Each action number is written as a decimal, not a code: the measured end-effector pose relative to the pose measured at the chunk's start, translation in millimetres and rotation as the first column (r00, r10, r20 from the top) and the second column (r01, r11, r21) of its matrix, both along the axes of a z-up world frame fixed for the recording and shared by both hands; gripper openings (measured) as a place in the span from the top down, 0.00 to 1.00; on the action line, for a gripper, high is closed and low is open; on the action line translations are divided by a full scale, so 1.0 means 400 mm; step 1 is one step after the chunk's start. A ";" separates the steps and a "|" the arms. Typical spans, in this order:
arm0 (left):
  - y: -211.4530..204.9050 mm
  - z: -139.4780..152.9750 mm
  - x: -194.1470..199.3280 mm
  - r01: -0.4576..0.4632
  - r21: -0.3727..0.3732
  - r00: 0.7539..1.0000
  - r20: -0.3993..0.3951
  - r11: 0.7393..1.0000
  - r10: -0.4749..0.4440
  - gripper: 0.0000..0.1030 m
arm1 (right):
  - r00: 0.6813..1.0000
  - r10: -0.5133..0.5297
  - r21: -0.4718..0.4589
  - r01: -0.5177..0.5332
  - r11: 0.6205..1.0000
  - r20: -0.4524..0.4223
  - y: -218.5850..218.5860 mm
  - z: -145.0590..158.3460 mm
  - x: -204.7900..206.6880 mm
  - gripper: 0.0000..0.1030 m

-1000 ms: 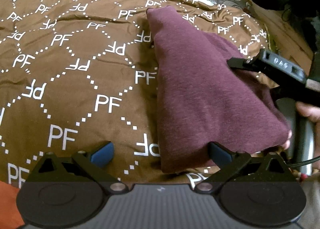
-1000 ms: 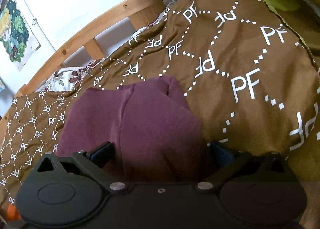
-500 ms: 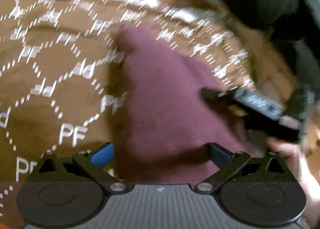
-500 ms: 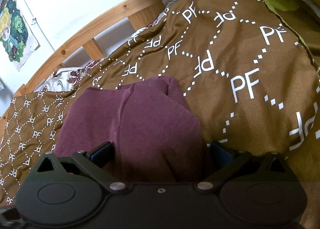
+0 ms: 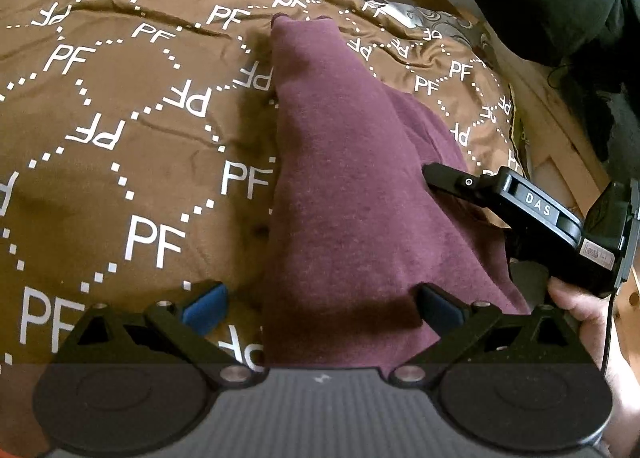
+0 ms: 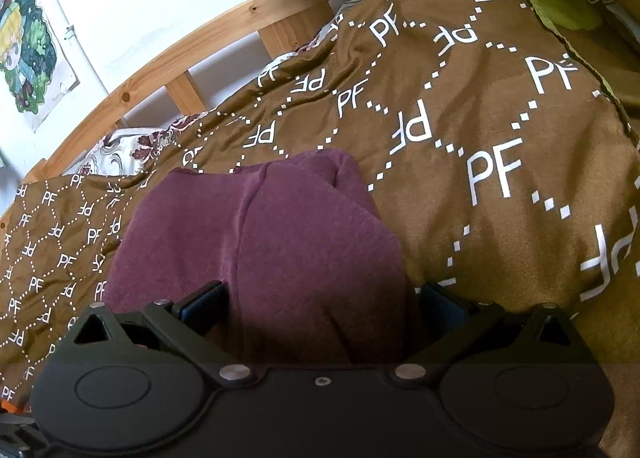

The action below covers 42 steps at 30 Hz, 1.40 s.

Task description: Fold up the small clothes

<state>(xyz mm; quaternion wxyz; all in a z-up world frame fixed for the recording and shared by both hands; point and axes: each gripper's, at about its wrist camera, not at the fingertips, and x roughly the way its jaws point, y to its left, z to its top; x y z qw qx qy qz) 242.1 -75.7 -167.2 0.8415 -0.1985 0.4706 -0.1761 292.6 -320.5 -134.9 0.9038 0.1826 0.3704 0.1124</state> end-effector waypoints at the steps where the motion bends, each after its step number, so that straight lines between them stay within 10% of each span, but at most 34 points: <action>1: 0.001 0.000 -0.001 0.000 -0.001 1.000 0.000 1.000 0.000 0.01 | 1.000 0.001 -0.002 -0.001 1.000 0.000 0.001 0.000 0.000 0.00; 26: 0.000 0.002 -0.005 -0.001 0.001 1.000 0.002 1.000 0.001 0.01 | 0.999 0.039 0.011 -0.039 0.999 -0.008 0.005 0.004 -0.008 0.16; 36: 0.006 0.014 0.000 -0.004 -0.013 1.000 -0.024 1.000 0.004 0.02 | 0.995 0.087 -0.085 -0.083 0.993 0.044 0.041 0.029 -0.034 0.49; 42: 0.023 0.026 0.004 -0.003 -0.072 0.999 -0.054 0.997 -0.001 0.28 | 0.987 0.114 -0.211 -0.088 0.974 0.117 0.090 0.061 -0.073 0.66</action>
